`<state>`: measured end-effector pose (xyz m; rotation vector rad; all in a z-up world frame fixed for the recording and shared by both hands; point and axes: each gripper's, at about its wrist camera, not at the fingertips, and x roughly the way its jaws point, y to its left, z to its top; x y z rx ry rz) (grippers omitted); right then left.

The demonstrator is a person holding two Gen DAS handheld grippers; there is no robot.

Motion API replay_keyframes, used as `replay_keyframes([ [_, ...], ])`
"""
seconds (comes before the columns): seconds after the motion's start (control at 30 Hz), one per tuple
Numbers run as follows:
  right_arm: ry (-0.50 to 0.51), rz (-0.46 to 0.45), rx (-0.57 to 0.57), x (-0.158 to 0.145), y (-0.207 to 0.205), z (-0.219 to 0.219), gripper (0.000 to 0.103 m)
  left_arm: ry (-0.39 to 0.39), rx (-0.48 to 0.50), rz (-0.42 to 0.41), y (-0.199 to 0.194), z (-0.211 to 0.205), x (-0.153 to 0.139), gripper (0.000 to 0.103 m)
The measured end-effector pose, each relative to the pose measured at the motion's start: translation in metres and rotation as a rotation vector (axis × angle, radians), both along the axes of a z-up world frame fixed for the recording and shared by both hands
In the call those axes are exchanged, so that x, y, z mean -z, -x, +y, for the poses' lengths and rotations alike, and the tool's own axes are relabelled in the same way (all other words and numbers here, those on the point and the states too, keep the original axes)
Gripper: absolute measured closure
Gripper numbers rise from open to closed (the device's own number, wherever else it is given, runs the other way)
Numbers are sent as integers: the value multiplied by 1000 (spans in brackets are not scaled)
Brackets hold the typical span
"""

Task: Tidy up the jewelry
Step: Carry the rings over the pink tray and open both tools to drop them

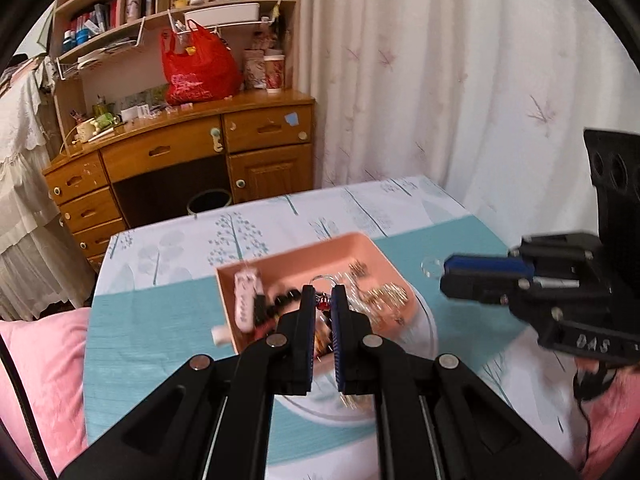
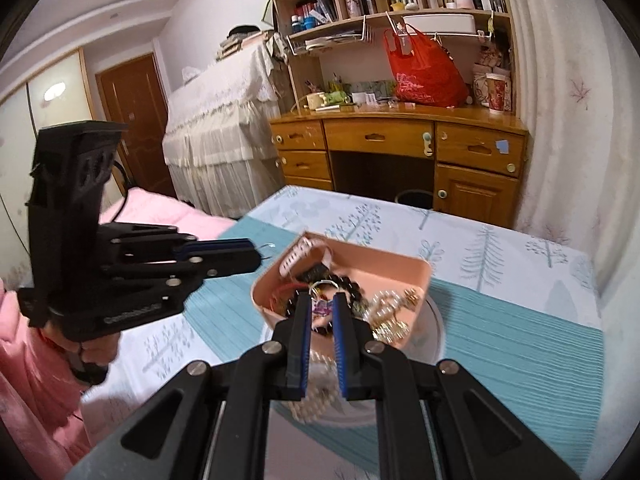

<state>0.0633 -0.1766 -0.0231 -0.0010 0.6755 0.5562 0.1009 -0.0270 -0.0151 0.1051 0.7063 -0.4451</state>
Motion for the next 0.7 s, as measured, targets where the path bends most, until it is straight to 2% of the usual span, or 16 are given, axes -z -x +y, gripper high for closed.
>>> replay_keyframes([
  [0.1,-37,19,-2,10,-12,2,93,13,-17,18,-14,3,6,97],
  [0.17,-53,33,-12,19,-17,3,93,16,-27,40,-20,5,14,91],
  [0.23,-59,63,-11,30,-22,3,93,15,-41,61,-22,6,22,69],
  [0.3,-52,88,4,37,-25,3,93,19,-47,79,-24,7,29,57],
  [0.5,-32,82,11,39,-19,3,90,14,-77,72,-17,14,25,30],
  [0.57,0,79,32,39,-14,4,82,20,-82,69,-11,18,23,21],
  [0.6,12,80,42,39,-11,4,74,24,-83,71,-9,19,23,18],
  [0.63,27,88,55,41,-7,4,64,24,-84,72,-7,20,23,16],
  [0.7,50,110,70,46,-3,5,54,16,-100,75,0,23,24,14],
])
